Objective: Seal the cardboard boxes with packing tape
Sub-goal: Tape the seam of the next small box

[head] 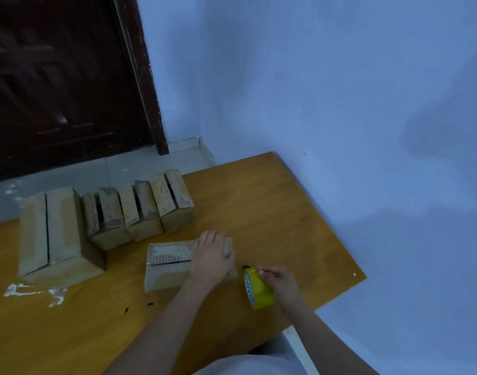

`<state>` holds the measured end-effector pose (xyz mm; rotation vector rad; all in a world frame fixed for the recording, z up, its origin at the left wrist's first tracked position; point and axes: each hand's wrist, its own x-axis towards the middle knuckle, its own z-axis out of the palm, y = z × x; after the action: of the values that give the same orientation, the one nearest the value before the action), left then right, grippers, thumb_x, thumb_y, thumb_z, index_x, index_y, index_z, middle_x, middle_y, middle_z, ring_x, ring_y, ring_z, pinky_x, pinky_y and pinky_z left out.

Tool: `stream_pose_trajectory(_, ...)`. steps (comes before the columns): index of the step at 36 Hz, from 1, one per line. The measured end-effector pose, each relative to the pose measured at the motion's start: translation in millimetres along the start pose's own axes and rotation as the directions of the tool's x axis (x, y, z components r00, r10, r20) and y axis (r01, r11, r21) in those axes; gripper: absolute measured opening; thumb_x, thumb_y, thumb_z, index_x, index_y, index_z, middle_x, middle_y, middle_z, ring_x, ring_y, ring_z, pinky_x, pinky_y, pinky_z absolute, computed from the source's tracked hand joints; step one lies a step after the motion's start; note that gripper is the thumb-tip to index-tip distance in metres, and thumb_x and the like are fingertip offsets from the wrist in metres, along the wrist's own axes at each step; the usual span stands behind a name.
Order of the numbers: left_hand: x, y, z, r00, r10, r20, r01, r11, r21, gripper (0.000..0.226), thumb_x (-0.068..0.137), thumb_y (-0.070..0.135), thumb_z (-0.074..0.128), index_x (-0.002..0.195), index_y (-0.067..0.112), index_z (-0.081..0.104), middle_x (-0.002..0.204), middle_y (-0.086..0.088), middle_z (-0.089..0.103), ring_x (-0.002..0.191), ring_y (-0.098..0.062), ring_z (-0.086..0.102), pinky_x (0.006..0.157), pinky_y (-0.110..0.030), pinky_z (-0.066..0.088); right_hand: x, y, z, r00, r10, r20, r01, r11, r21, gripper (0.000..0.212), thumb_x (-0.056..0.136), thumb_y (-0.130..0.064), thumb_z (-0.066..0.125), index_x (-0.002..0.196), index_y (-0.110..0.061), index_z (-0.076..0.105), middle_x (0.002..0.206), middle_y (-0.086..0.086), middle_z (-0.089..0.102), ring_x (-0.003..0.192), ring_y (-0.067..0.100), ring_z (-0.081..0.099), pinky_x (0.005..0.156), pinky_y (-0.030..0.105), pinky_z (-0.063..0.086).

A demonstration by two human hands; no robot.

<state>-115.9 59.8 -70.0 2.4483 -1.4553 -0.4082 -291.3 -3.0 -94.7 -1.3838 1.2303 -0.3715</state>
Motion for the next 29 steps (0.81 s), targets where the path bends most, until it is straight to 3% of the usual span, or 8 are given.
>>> stream_pose_trajectory(3, 8, 7, 2, 0.997, -0.075, 0.009, 0.074, 0.995, 0.069, 0.039, 0.09, 0.038, 0.047, 0.124, 0.019, 0.044, 0.126, 0.001, 0.046, 0.124, -0.019, 0.036, 0.105, -0.031, 0.025, 0, 0, -2, 1.0, 0.008, 0.012, -0.008, 1.0, 0.004, 0.011, 0.084, -0.009, 0.067, 0.085, -0.017, 0.074, 0.103, 0.015, 0.062, 0.086, 0.017, 0.061, 0.079, 0.032, 0.048)
stream_pose_trajectory(5, 12, 11, 3, 0.993, -0.116, -0.004, 0.116, 0.989, 0.087, 0.032, 0.09, 0.036, 0.048, 0.118, 0.021, 0.045, 0.121, 0.002, 0.049, 0.12, -0.018, 0.04, 0.102, -0.032, 0.027, 0, 0, -2, 1.0, 0.017, 0.024, -0.017, 1.0, 0.004, 0.011, 0.085, -0.008, 0.066, 0.092, -0.008, 0.074, 0.091, 0.004, 0.062, 0.08, 0.011, 0.059, 0.072, 0.023, 0.046)
stream_pose_trajectory(9, 19, 14, 7, 0.987, -0.156, -0.031, 0.158, 0.984, 0.088, 0.028, 0.095, 0.031, 0.044, 0.121, 0.022, 0.047, 0.12, 0.004, 0.052, 0.119, -0.018, 0.042, 0.102, -0.033, 0.029, 1, 0, -2, 0.999, 0.025, 0.031, -0.025, 1.0, -0.001, 0.011, 0.085, -0.008, 0.066, 0.093, -0.008, 0.074, 0.089, 0.0, 0.061, 0.085, 0.016, 0.059, 0.076, 0.026, 0.045)
stream_pose_trajectory(13, 18, 12, 10, 0.989, -0.138, -0.062, 0.143, 0.986, 0.085, 0.022, 0.098, 0.029, 0.039, 0.117, 0.024, 0.05, 0.116, 0.004, 0.052, 0.115, -0.019, 0.043, 0.1, -0.033, 0.029, 3, 0, -3, 1.0, 0.004, 0.024, -0.004, 1.0, -0.012, 0.015, 0.086, -0.005, 0.064, 0.098, -0.003, 0.073, 0.08, -0.008, 0.059, 0.079, 0.008, 0.058, 0.072, 0.019, 0.044)
stream_pose_trajectory(20, 16, 9, 10, 0.995, -0.094, -0.029, 0.097, 0.988, 0.122, 0.03, 0.099, 0.044, 0.039, 0.114, 0.026, 0.059, 0.114, 0.003, 0.052, 0.114, -0.019, 0.043, 0.101, -0.034, 0.026, 5, -3, 0, 0.999, 0.014, 0.043, -0.014, 1.0, 0.012, 0.014, 0.086, -0.009, 0.064, 0.096, -0.006, 0.074, 0.083, -0.007, 0.062, 0.078, 0.008, 0.057, 0.072, 0.023, 0.043)
stream_pose_trajectory(24, 16, 9, 9, 0.997, -0.08, -0.018, 0.082, 0.988, 0.128, 0.034, 0.098, 0.047, 0.038, 0.11, 0.026, 0.062, 0.112, 0.002, 0.052, 0.113, -0.02, 0.042, 0.101, -0.035, 0.026, 5, -5, 1, 0.999, 0.002, 0.054, -0.003, 1.0, 0.017, 0.017, 0.086, -0.009, 0.065, 0.082, -0.023, 0.074, 0.087, -0.002, 0.064, 0.083, 0.014, 0.06, 0.077, 0.028, 0.044)
stream_pose_trajectory(29, 15, 10, 10, 0.998, -0.066, -0.016, 0.068, 0.988, 0.138, 0.038, 0.099, 0.046, 0.036, 0.108, 0.026, 0.066, 0.121, 0.003, 0.05, 0.121, -0.02, 0.037, 0.103, -0.037, 0.022, 2, -8, -1, 0.996, -0.02, 0.084, 0.018, 1.0, 0.022, 0.014, 0.088, -0.007, 0.062, 0.088, -0.015, 0.074, 0.079, -0.009, 0.063, 0.075, 0.003, 0.057, 0.072, 0.021, 0.042)
